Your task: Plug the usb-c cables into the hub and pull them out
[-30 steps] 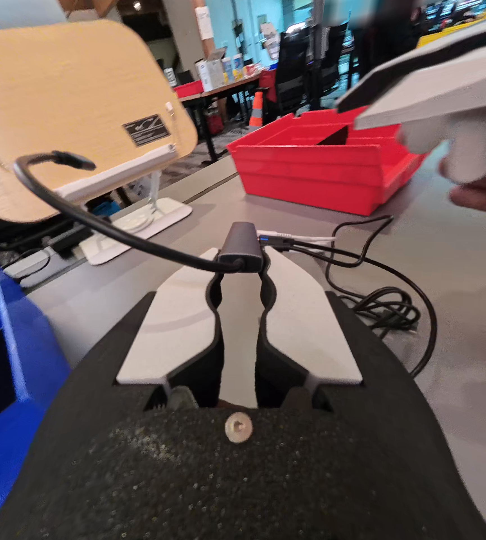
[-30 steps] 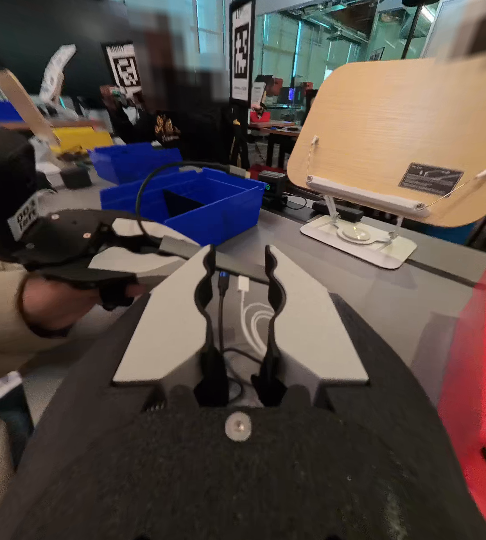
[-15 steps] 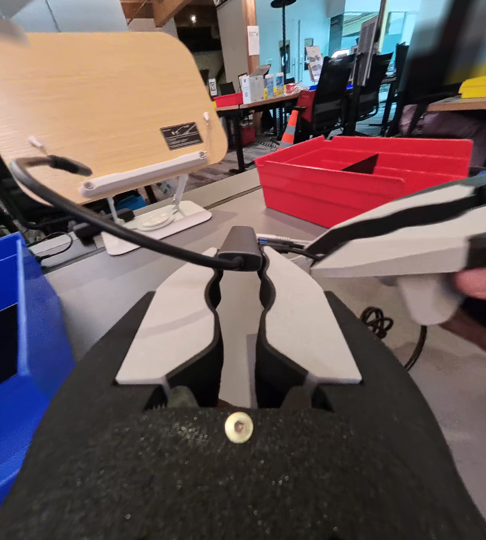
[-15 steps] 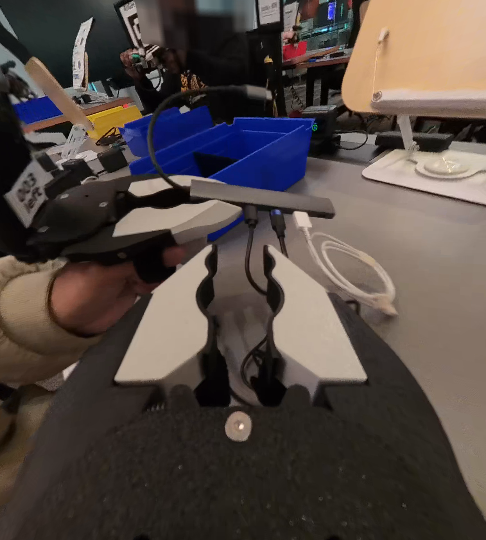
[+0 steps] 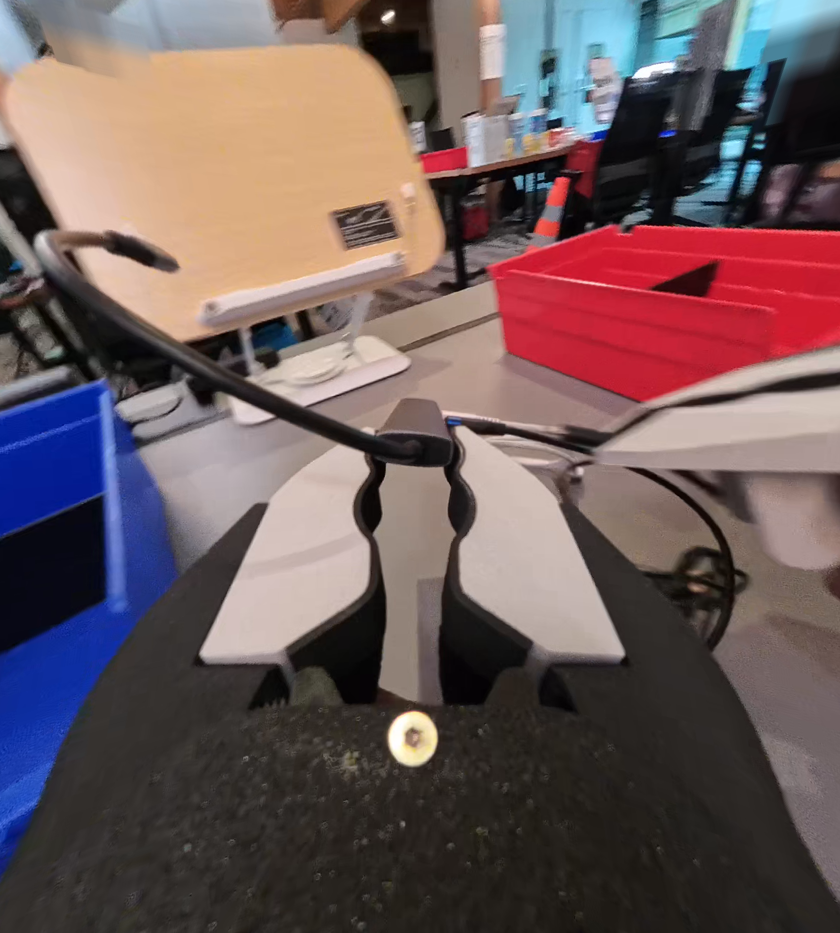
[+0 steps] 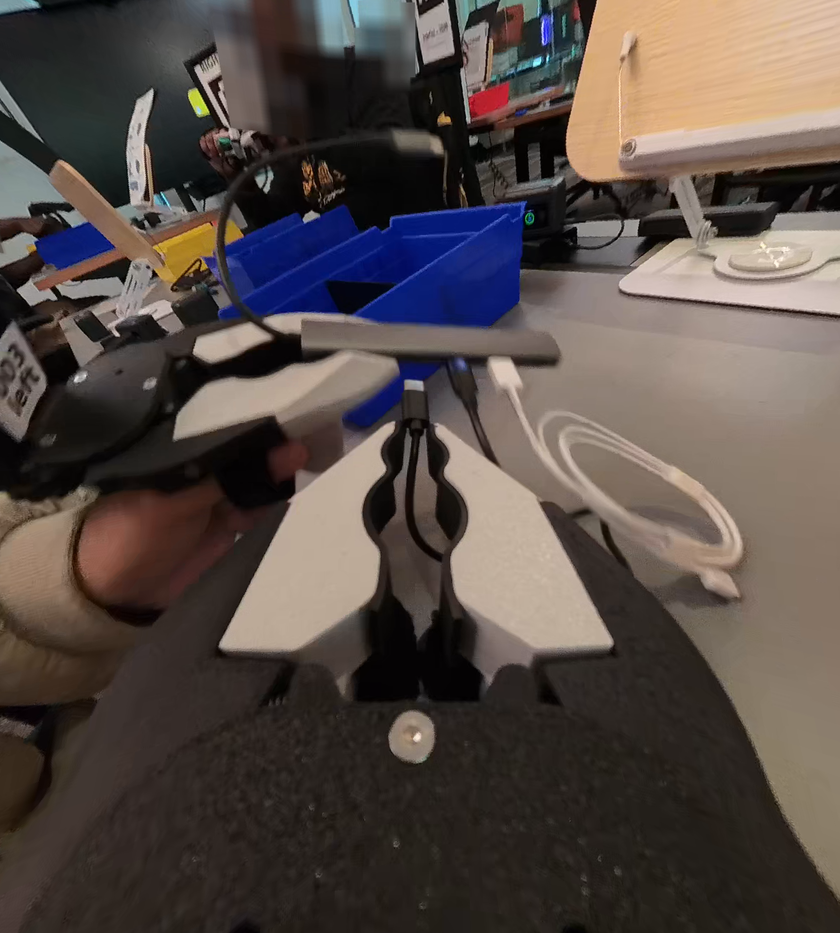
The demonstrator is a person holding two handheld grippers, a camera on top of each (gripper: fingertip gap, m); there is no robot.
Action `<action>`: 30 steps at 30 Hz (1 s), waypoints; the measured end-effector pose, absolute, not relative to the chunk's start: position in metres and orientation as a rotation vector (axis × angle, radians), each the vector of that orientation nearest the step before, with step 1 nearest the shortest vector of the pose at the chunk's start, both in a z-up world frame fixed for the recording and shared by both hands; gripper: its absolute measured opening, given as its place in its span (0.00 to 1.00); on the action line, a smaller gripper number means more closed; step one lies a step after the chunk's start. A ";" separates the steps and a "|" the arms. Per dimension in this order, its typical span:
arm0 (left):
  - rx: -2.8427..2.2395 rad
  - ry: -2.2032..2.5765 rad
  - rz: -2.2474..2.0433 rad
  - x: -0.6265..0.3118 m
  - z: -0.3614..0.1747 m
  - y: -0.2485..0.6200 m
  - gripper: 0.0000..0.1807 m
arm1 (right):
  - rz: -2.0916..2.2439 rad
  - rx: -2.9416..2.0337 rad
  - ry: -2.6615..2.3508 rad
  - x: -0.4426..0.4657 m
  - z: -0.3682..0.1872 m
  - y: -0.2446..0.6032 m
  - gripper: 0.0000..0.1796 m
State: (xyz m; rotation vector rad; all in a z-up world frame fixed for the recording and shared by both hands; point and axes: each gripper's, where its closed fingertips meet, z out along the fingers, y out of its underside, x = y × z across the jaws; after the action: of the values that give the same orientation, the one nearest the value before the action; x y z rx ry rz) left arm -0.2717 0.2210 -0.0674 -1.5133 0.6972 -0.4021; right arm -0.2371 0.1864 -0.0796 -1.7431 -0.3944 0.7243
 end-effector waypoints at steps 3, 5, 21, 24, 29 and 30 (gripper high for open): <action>-1.495 0.667 -0.324 -0.294 -0.061 0.237 0.13 | 0.770 -1.772 -0.403 -0.235 -0.084 0.183 0.04; -1.459 0.727 -0.254 -0.291 -0.061 0.234 0.13 | 0.883 -1.727 -0.472 -0.241 -0.078 0.174 0.04; -1.482 0.722 -0.294 -0.301 -0.065 0.238 0.13 | 0.901 -1.923 -0.637 -0.178 -0.125 0.187 0.34; -1.454 0.704 -0.282 -0.314 -0.054 0.235 0.13 | 0.740 -2.000 -0.863 -0.180 -0.145 0.173 0.42; -1.451 0.709 -0.286 -0.324 -0.054 0.234 0.13 | 0.512 -2.020 -1.032 -0.193 -0.169 0.172 0.42; -1.455 0.705 -0.292 -0.325 -0.055 0.235 0.13 | 0.451 -2.017 -1.059 -0.193 -0.173 0.175 0.42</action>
State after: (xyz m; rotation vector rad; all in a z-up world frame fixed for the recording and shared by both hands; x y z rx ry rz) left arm -0.3255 0.2349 -0.0547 -1.4552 0.7052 -0.2921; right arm -0.1925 0.1747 -0.1730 -2.0166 -1.0586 0.4513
